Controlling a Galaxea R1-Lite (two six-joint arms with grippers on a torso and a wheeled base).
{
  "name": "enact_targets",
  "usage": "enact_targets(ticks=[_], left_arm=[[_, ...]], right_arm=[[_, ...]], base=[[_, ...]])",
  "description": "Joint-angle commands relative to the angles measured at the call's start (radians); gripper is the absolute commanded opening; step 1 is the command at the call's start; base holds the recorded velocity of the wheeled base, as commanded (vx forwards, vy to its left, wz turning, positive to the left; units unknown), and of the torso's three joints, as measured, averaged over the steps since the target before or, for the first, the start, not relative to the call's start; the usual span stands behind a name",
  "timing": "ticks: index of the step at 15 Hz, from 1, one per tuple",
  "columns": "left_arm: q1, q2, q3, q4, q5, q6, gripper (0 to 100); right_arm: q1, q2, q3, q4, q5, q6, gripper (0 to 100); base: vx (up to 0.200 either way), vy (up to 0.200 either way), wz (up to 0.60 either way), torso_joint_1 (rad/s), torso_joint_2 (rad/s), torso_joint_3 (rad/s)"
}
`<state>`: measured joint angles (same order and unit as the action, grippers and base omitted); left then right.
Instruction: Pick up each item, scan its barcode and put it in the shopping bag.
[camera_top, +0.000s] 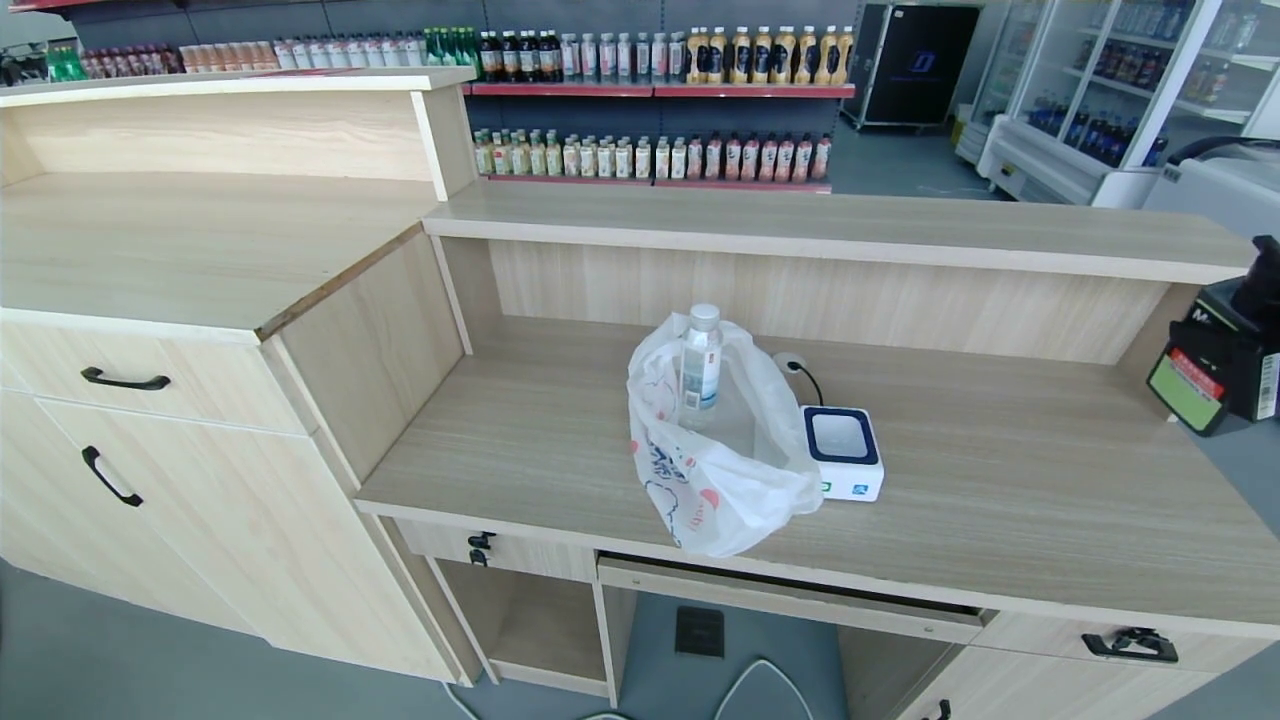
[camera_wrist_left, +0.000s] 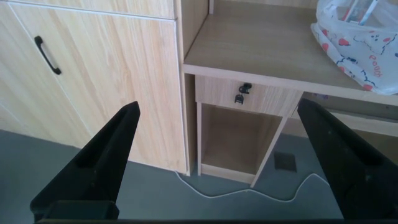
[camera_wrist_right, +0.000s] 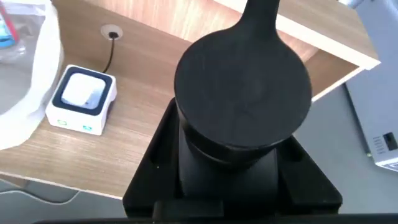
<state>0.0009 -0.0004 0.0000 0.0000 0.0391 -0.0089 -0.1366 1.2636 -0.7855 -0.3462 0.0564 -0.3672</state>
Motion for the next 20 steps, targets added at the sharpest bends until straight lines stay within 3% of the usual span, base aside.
enact_targets(ticks=[1, 2, 3, 4, 6, 8, 10, 11, 14, 17, 20], left_arm=[[0.001, 0.0, 0.0, 0.0, 0.001, 0.0, 100], [0.001, 0.0, 0.0, 0.0, 0.001, 0.0, 100], [0.001, 0.0, 0.0, 0.0, 0.001, 0.0, 100], [0.001, 0.0, 0.0, 0.0, 0.001, 0.0, 100], [0.001, 0.0, 0.0, 0.0, 0.001, 0.0, 100], [0.001, 0.0, 0.0, 0.0, 0.001, 0.0, 100], [0.001, 0.0, 0.0, 0.0, 0.001, 0.0, 100], [0.001, 0.0, 0.0, 0.0, 0.001, 0.0, 100], [0.001, 0.0, 0.0, 0.0, 0.001, 0.0, 100], [0.001, 0.0, 0.0, 0.0, 0.001, 0.0, 100], [0.001, 0.0, 0.0, 0.0, 0.001, 0.0, 100]], right_arm=[[-0.026, 0.008, -0.021, -0.002, 0.007, 0.042, 0], [-0.026, 0.03, -0.055, 0.01, 0.007, 0.137, 0], [-0.028, 0.033, -0.06, 0.015, 0.007, 0.148, 0], [-0.031, 0.074, -0.147, 0.128, 0.005, 0.234, 0], [-0.034, 0.129, -0.224, 0.182, 0.008, 0.38, 0], [-0.055, 0.235, -0.259, 0.17, 0.014, 0.58, 0], [-0.064, 0.319, -0.248, 0.016, 0.108, 0.755, 0], [-0.101, 0.365, -0.247, -0.05, 0.186, 0.761, 0], [-0.184, 0.408, -0.185, -0.063, 0.434, 0.748, 0], [-0.239, 0.439, -0.112, -0.074, 0.563, 0.577, 0], [-0.267, 0.485, -0.08, -0.122, 0.616, 0.564, 0]], base=[[0.0, 0.0, 0.6, -0.002, 0.0, 0.002], [0.0, 0.0, 0.6, 0.002, 0.0, -0.002], [0.0, 0.0, 0.6, 0.002, 0.0, -0.002], [0.0, 0.0, 0.6, 0.007, 0.01, 0.002], [0.0, 0.0, 0.3, 0.001, 0.0, 0.001], [0.0, 0.0, 0.0, 0.0, 0.0, 0.0], [0.0, 0.0, 0.0, 0.0, 0.0, 0.0], [0.0, 0.0, 0.0, 0.0, 0.0, 0.0], [0.0, 0.0, 0.0, 0.0, 0.0, 0.0], [0.0, 0.0, 0.0, 0.0, 0.0, 0.0], [0.0, 0.0, 0.0, 0.0, 0.0, 0.0]])
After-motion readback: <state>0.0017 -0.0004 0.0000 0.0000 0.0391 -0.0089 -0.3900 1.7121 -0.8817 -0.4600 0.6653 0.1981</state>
